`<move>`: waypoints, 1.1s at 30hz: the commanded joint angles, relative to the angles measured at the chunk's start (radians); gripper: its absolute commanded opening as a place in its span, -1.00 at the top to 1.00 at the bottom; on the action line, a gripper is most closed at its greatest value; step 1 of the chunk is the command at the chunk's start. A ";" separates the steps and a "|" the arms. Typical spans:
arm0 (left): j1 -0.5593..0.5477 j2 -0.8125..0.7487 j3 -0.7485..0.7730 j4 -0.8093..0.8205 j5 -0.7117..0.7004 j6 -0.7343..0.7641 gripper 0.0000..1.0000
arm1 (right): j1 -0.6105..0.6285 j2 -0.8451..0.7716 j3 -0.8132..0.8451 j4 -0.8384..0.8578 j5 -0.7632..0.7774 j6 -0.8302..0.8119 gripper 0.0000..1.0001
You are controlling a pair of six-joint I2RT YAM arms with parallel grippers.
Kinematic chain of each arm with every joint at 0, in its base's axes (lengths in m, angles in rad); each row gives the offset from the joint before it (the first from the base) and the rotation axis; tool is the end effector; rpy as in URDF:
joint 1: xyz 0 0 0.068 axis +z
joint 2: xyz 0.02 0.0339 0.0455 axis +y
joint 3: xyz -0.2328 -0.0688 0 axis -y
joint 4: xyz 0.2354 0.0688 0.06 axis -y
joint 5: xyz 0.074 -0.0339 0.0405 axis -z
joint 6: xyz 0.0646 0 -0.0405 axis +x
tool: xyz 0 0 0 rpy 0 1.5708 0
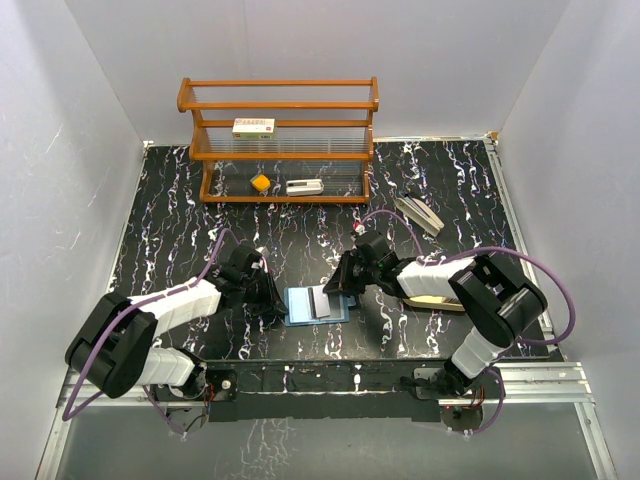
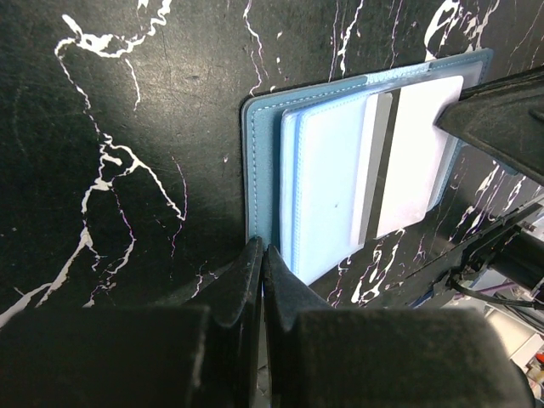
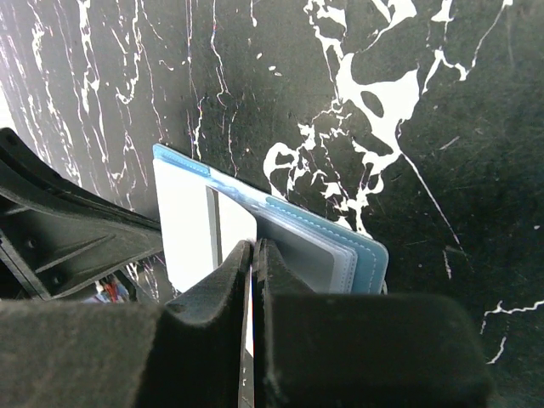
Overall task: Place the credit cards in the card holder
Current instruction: Insert the credit card into the card holder.
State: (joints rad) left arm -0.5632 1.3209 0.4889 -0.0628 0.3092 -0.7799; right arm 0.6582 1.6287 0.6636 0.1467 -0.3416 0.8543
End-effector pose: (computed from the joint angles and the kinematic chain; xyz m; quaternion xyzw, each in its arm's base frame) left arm 0.2010 -0.1502 0.0997 -0.0500 0.9322 -0.3176 0.1661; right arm 0.2312 0.2061 0.0881 0.0276 0.9182 0.3634 0.1549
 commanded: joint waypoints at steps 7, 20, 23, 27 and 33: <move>0.000 0.018 -0.024 0.003 0.009 -0.018 1.00 | 0.032 0.001 -0.024 0.077 0.038 0.094 0.79; -0.001 0.010 -0.035 0.022 0.016 -0.027 1.00 | 0.079 -0.103 0.034 -0.153 0.118 0.067 0.32; 0.000 0.017 -0.036 0.027 0.021 -0.027 1.00 | 0.103 -0.080 0.050 -0.159 0.128 0.074 0.31; -0.001 0.010 -0.037 0.027 0.022 -0.027 1.00 | 0.129 -0.045 0.072 -0.159 0.137 0.080 0.31; 0.000 0.008 -0.035 0.029 0.021 -0.025 1.00 | 0.152 -0.017 0.101 -0.145 0.134 0.074 0.30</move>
State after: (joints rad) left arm -0.5602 1.3224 0.4709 -0.0227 0.3336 -0.8104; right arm 0.7963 1.5929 0.7242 -0.0013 -0.2310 0.9302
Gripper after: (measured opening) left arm 0.007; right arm 0.348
